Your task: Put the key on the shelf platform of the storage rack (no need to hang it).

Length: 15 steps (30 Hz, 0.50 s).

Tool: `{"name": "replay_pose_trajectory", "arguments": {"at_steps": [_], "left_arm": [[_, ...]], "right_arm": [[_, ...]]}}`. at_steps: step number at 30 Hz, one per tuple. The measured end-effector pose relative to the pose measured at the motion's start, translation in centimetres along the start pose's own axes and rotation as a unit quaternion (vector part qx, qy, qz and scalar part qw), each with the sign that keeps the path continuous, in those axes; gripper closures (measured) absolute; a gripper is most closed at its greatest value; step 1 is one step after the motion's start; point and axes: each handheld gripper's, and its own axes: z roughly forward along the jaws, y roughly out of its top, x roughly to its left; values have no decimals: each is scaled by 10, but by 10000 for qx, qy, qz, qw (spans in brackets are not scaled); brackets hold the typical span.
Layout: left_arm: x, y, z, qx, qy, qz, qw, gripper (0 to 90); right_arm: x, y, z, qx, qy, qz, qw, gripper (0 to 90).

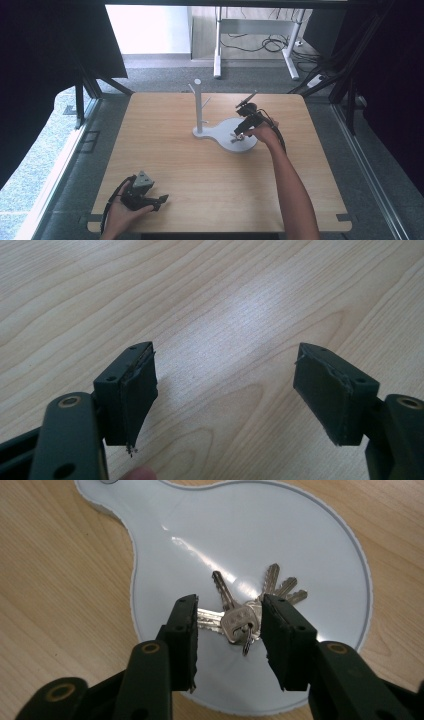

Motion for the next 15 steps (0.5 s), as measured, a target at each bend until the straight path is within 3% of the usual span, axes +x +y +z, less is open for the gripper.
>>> {"name": "replay_pose_trajectory", "arguments": {"at_steps": [9,15], "left_arm": [[-1,0,0,-4,9,16,10000,257],[-2,1,1,25,25,31,10000,257]], "right_arm": [[11,-23,-17,-278,64,-114,9995,538],[18,-55,-37,-612,274,-285,9973,516]]}}
